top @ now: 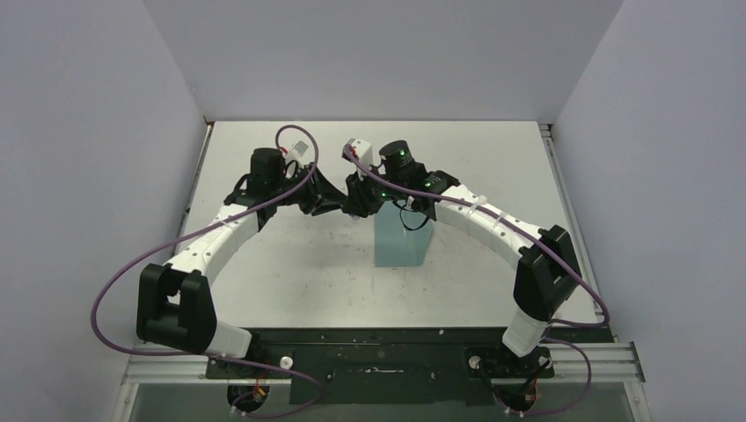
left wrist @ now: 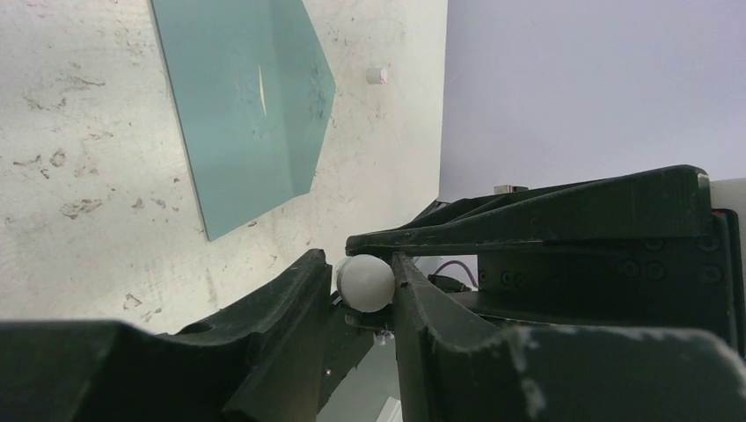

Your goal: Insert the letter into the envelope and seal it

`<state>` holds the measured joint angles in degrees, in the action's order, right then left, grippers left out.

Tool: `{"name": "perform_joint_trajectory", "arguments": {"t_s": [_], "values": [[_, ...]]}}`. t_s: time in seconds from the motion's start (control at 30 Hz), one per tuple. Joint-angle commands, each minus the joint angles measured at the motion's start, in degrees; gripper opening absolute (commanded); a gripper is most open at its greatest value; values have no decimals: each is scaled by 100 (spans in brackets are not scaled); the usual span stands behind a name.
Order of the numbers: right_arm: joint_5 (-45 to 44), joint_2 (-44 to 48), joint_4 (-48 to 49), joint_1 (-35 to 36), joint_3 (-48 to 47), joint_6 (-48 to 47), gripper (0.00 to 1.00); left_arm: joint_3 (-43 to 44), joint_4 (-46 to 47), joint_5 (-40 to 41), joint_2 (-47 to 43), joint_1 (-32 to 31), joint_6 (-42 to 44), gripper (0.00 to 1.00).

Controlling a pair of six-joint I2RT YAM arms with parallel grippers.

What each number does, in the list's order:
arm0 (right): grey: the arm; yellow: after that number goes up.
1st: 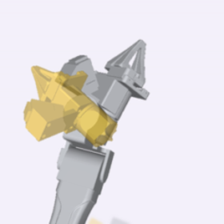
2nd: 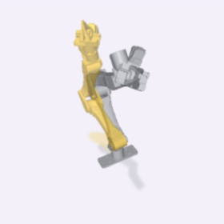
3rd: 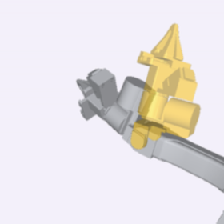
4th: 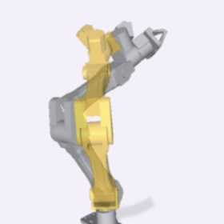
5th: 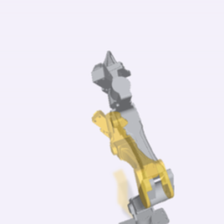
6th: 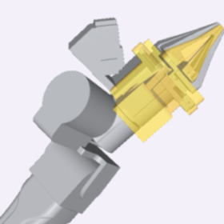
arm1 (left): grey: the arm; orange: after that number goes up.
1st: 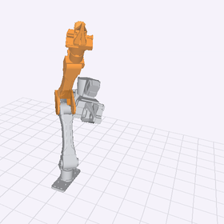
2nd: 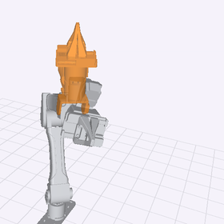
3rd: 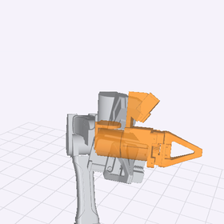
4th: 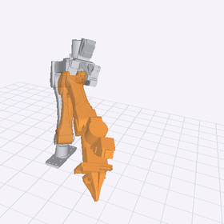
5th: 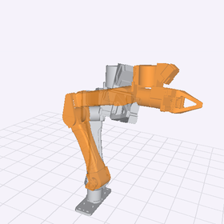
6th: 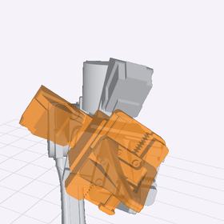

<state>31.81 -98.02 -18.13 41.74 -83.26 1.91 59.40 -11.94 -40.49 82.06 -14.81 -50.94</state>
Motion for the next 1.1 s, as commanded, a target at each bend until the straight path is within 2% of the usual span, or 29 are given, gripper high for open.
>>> {"name": "perform_joint_trajectory", "arguments": {"t_s": [0.0, 0.07, 0.1, 0.2, 0.23, 0.33, 0.37, 0.43, 0.53, 0.7, 1.07], "values": [[-20, 23, 225, 60, -258, -117, 5, 96, 238, -3, 32, 18, -140, 24], [-46, -16, 228, 54, -298, -69, 5, 29, 411, -170, 46, -1, -252, 6], [-59, -42, 223, 54, -322, -40, 5, 5, 487, -263, 44, 1, -280, 0], [-198, -50, 252, 3, -302, 134, 8, -11, 644, -357, 10, 25, -331, 0], [-214, -6, 303, -44, -255, 222, 19, -1, 682, -360, -3, 41, -352, 0], [-119, 314, 737, -280, 157, 571, 69, -6, 881, -434, -49, 152, -546, 0], [-64, 499, 994, -359, 407, 717, 77, -19, 1019, -486, -69, 189, -665, 0], [197, 771, 1493, -521, 804, 967, 83, -54, 1310, -565, -102, 249, -863, 0], [458, 886, 1650, -700, 1009, 1220, 79, -50, 1496, -670, -104, 276, -1020, 0], [879, 916, 1767, -764, 1170, 1415, 64, -50, 1475, -730, -130, 389, -1014, 0], [1328, 560, 1761, -686, 838, 1386, 37, -28, 1587, -791, -139, 394, -1089, 0]]}}
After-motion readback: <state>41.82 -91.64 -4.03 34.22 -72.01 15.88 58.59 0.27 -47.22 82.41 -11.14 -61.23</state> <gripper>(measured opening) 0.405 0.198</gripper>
